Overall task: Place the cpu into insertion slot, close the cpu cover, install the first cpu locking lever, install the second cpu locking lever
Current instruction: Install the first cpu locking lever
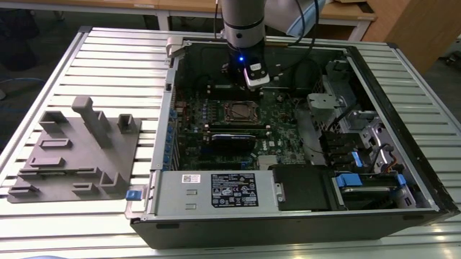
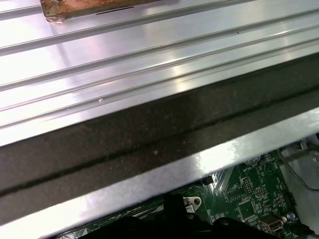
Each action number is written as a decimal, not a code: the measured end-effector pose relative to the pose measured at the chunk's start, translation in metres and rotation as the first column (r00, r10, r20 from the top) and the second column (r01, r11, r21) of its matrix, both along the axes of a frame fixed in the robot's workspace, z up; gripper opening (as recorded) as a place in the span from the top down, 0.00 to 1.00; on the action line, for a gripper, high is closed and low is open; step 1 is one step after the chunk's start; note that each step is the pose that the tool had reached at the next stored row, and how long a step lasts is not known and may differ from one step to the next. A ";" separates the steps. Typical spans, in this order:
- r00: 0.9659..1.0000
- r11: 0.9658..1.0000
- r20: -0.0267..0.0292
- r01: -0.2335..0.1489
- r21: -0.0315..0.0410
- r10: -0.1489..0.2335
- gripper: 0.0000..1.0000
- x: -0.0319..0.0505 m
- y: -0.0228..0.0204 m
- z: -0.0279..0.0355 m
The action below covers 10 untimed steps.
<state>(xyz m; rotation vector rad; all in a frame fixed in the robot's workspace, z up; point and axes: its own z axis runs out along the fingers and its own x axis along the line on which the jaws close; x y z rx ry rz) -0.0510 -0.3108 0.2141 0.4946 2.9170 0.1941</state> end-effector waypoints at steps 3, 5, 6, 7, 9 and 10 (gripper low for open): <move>1.000 1.000 -0.005 0.000 0.000 0.000 0.89 0.0000 0.0000 0.0000; 1.000 1.000 -0.007 0.000 0.000 0.000 0.89 0.0000 0.0000 0.0001; 1.000 1.000 -0.008 0.000 0.000 0.000 0.89 0.0000 0.0000 0.0001; 1.000 1.000 -0.009 0.000 0.000 0.000 0.89 0.0000 0.0000 0.0000; 1.000 1.000 -0.009 0.000 0.000 0.000 0.89 0.0000 0.0000 0.0000; 1.000 1.000 -0.009 0.000 -0.001 0.000 0.89 0.0000 0.0000 0.0000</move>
